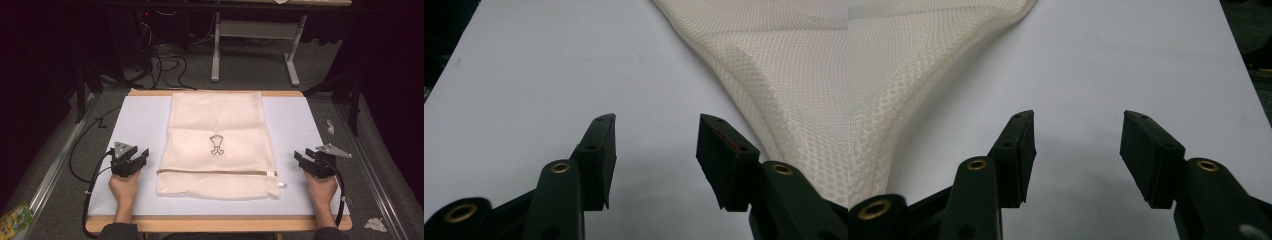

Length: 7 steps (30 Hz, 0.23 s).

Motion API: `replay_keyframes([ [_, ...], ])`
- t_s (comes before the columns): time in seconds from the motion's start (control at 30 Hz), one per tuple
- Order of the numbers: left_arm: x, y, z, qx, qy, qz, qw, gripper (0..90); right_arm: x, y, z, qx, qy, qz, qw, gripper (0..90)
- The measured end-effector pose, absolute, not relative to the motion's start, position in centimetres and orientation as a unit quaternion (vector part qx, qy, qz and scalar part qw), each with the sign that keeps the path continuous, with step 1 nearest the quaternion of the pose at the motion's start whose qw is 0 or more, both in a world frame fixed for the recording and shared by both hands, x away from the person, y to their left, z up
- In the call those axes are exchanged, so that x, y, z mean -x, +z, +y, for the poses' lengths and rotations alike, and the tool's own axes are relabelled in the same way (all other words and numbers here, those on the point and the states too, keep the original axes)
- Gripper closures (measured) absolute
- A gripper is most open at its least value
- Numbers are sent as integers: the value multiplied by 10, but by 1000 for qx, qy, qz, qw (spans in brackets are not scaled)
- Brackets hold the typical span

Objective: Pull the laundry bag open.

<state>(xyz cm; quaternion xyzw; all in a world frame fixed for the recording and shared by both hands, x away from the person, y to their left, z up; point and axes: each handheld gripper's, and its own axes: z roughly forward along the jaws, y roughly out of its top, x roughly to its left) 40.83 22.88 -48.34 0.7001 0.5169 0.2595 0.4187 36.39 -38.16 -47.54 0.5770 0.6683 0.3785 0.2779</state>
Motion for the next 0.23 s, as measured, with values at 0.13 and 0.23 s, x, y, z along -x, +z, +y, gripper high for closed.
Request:
replay_keyframes([
  [0.13,-409,-484,229,-699,258,518,420,494,-364,-476,-382,-579,380,667,275,448],
  [0.23,-410,-483,230,-699,253,523,417,481,-364,-475,-382,-581,379,666,273,436],
])
